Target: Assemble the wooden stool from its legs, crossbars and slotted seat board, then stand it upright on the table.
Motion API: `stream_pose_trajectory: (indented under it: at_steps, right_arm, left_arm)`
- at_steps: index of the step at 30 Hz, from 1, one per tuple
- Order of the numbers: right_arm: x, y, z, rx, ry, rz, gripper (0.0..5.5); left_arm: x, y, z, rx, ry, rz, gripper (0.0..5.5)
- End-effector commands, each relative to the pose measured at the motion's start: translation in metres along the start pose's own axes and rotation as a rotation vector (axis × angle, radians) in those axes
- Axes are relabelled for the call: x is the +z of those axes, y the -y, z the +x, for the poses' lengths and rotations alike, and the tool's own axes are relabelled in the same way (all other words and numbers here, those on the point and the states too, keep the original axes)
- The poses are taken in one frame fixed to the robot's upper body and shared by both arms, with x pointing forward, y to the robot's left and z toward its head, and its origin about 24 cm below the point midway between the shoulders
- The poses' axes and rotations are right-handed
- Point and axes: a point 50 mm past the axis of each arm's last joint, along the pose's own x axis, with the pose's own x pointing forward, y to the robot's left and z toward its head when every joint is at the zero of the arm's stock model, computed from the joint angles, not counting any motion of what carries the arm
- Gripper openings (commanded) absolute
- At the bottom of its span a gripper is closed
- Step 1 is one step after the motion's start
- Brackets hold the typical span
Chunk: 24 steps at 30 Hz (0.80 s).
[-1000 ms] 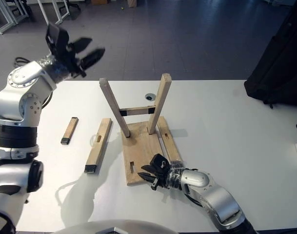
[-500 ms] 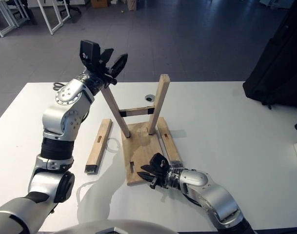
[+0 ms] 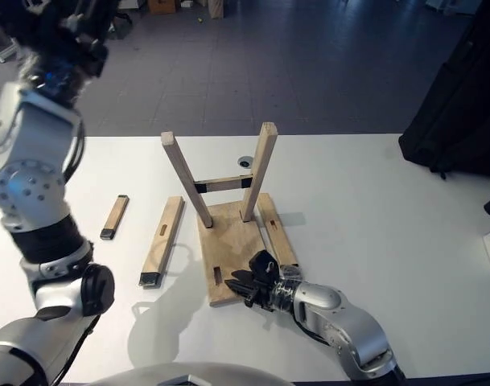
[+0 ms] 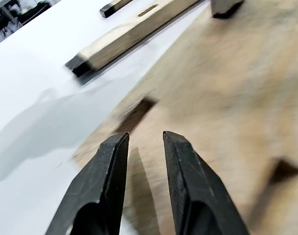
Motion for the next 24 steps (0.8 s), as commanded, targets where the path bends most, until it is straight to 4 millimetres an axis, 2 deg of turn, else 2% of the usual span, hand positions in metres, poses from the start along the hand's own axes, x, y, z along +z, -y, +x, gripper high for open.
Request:
stream_pose_trajectory:
  at_steps: [1, 4, 7, 10, 16, 19, 24]
  right_arm:
    - [0.058, -0.011, -0.001, 0.006, 0.336, 0.076, 1.27]
    - [0.072, -0.009, -0.004, -0.022, 0.389, 0.084, 1.27]
    - [0.074, -0.007, -0.005, -0.046, 0.376, 0.077, 1.27]
    - [0.07, -0.006, -0.003, -0.059, 0.348, 0.069, 1.27]
    - [0.067, -0.007, -0.001, -0.066, 0.33, 0.072, 1.27]
    - [0.069, -0.008, 0.0, -0.056, 0.329, 0.066, 1.27]
    - [0.07, -0.009, 0.001, -0.05, 0.314, 0.058, 1.27]
  left_arm:
    - [-0.038, -0.062, -0.086, 0.254, -0.322, 0.229, 3.57]
    - [-0.067, -0.079, -0.13, 0.312, -0.478, 0.238, 3.57]
    - [-0.111, -0.091, -0.171, 0.319, -0.68, 0.229, 3.57]
    - [-0.14, -0.098, -0.196, 0.295, -0.789, 0.2, 3.57]
    - [-0.175, -0.11, -0.225, 0.269, -0.972, 0.24, 3.57]
    - [-0.192, -0.118, -0.229, 0.355, -1.053, 0.258, 3.57]
    - [-0.204, -0.114, -0.231, 0.384, -1.106, 0.212, 2.84]
